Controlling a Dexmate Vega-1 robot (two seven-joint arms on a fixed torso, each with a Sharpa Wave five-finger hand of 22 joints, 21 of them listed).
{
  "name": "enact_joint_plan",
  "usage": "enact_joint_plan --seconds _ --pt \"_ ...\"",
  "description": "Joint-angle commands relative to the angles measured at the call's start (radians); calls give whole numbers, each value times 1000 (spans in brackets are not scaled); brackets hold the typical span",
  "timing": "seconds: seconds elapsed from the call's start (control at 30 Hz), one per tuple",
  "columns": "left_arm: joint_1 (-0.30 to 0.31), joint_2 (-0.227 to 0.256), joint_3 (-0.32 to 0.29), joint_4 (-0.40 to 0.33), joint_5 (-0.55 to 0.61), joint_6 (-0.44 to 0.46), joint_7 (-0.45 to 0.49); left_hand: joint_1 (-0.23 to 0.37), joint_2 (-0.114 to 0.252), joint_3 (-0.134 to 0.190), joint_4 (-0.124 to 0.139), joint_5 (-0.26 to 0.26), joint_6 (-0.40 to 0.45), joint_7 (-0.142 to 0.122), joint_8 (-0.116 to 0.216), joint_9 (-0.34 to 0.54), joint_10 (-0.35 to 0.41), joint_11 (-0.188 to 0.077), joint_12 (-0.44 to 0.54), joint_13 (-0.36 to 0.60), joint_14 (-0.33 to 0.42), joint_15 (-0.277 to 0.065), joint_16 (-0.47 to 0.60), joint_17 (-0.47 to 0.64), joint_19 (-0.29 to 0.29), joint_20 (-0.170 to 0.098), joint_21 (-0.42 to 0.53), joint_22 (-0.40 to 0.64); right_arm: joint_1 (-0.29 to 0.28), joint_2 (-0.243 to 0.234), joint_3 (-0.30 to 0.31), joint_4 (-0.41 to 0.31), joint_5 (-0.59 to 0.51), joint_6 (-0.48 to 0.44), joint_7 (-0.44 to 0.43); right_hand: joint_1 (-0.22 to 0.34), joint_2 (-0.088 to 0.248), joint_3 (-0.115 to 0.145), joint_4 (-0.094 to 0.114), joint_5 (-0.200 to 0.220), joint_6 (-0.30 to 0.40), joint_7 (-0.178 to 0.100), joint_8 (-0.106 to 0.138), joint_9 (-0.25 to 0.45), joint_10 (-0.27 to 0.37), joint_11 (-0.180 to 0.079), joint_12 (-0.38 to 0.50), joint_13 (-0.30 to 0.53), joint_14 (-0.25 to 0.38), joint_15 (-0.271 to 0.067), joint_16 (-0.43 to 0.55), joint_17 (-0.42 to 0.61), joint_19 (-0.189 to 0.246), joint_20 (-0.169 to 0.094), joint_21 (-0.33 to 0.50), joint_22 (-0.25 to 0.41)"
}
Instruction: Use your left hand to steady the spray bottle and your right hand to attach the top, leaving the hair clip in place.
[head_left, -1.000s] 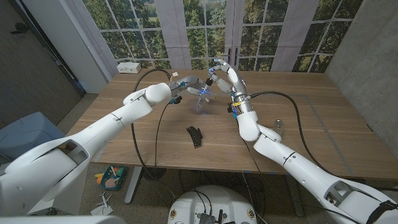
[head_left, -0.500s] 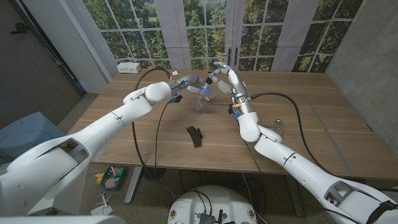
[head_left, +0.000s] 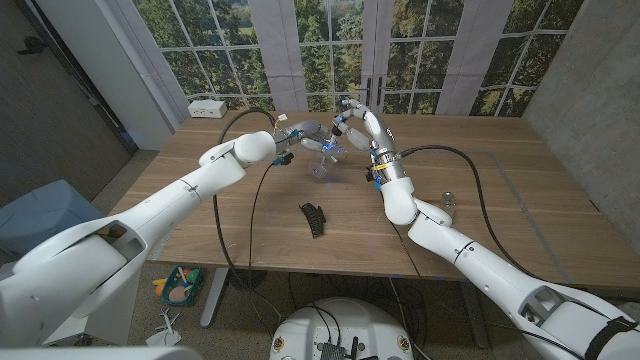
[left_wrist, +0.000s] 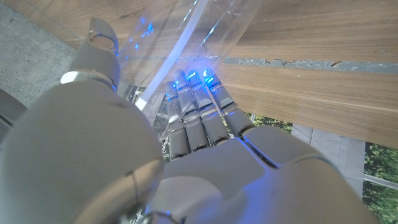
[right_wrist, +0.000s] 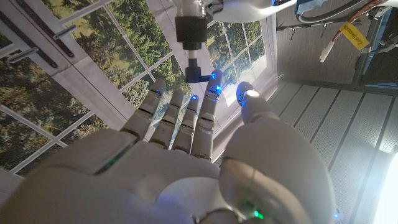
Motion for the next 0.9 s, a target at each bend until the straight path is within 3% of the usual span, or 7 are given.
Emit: enact_joint_plan --seconds 0.03,0.53,0.8,0.9 --pt "-7 -6 11 16 1 -1 -14 245 250 59 62 3 247 -70 2 4 232 -175 5 5 11 -165 1 4 -1 -53 4 0 17 5 -8 7 10 -24 21 -7 1 5 4 3 -16 -3 -5 4 -5 -2 -4 2 4 -42 3 5 -2 5 4 2" --pt "-8 -5 6 20 11 -21 4 246 250 58 62 2 250 -71 1 4 235 -174 4 5 11 -166 0 4 -2 -54 6 -1 25 -4 -11 -16 54 -109 94 -22 1 2 9 4 -67 5 -24 -2 -40 10 -16 3 -21 -19 -4 11 -23 16 -1 2" --pt "-4 -2 -2 17 8 -19 13 247 251 57 62 2 252 -73 1 4 236 -173 4 5 12 -166 1 5 -2 -54 7 -1 33 0 -5 23 90 -66 87 -42 10 -6 16 7 -97 47 -32 4 -35 29 -11 5 -15 0 5 23 -1 25 10 2" --pt "-5 -3 -1 19 9 -20 12 247 250 56 62 2 253 -73 1 4 236 -175 4 5 13 -166 2 5 -2 -54 7 -1 34 7 -3 35 90 -58 67 -48 10 -9 18 7 -110 50 -35 5 -36 30 -11 6 -13 2 7 25 4 27 13 2"
